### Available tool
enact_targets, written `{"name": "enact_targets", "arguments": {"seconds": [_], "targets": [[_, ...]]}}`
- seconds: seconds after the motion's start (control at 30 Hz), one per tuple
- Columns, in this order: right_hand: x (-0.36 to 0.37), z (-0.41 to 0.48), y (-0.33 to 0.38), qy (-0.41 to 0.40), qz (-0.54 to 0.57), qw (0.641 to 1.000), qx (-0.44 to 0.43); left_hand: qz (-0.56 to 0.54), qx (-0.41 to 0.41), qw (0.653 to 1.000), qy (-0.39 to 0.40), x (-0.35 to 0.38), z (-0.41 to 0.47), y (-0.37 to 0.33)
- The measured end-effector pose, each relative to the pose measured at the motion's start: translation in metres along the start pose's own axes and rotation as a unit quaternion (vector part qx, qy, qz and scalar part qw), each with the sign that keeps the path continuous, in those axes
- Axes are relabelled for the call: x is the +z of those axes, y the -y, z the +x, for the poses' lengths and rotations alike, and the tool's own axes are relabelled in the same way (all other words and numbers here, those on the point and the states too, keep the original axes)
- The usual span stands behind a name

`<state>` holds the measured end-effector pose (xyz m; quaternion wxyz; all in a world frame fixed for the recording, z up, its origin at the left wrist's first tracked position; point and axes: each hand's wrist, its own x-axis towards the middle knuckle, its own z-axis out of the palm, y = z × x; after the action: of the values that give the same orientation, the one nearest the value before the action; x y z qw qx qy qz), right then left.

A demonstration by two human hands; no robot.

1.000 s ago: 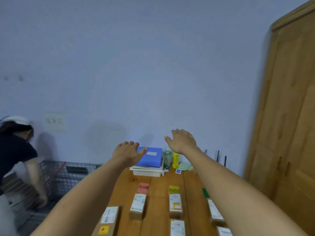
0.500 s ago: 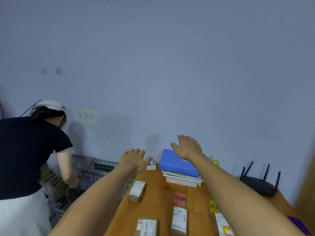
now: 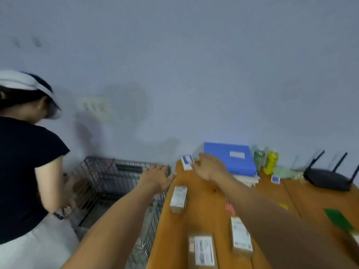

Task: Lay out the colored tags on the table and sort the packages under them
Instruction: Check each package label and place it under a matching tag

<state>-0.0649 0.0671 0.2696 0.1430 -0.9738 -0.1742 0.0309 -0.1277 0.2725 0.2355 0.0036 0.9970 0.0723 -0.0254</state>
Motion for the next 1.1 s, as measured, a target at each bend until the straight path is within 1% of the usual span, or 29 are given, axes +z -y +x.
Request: {"name": "enact_targets", "arguments": {"seconds": [0.13, 0.23, 0.37, 0.5, 0.6, 0.7, 0.77, 0.87, 0.93, 1.1], "targets": [[0.074, 0.022, -0.004, 0.039, 0.019, 0.999, 0.028, -0.005, 0.022, 0.998, 0.062, 0.069, 0.033, 0.011], [0.130, 0.041, -0.010, 0.068, 0.006, 0.996, 0.058, -0.018, 0.038, 0.994, 0.098, 0.125, 0.054, 0.019], [0.202, 0.064, -0.017, 0.139, 0.008, 0.986, 0.092, -0.037, 0.052, 0.983, 0.173, 0.201, 0.071, 0.026], [0.261, 0.077, -0.019, 0.165, 0.031, 0.979, 0.115, -0.041, 0.069, 0.978, 0.194, 0.246, 0.084, 0.032], [0.296, 0.086, -0.020, 0.174, 0.037, 0.976, 0.130, -0.083, 0.060, 0.975, 0.199, 0.271, 0.099, 0.038], [0.317, 0.090, -0.019, 0.189, 0.048, 0.971, 0.139, -0.170, 0.037, 0.962, 0.209, 0.291, 0.115, 0.042], [0.326, 0.095, -0.019, 0.187, 0.075, 0.968, 0.147, -0.235, 0.024, 0.949, 0.208, 0.301, 0.124, 0.043], [0.334, 0.100, -0.017, 0.172, 0.173, 0.956, 0.162, -0.322, -0.013, 0.921, 0.219, 0.306, 0.130, 0.039], [0.333, 0.101, -0.014, 0.157, 0.222, 0.948, 0.168, -0.343, -0.034, 0.913, 0.219, 0.309, 0.130, 0.038], [0.309, 0.092, -0.007, 0.125, 0.259, 0.944, 0.161, -0.355, -0.043, 0.916, 0.181, 0.290, 0.122, 0.035]]}}
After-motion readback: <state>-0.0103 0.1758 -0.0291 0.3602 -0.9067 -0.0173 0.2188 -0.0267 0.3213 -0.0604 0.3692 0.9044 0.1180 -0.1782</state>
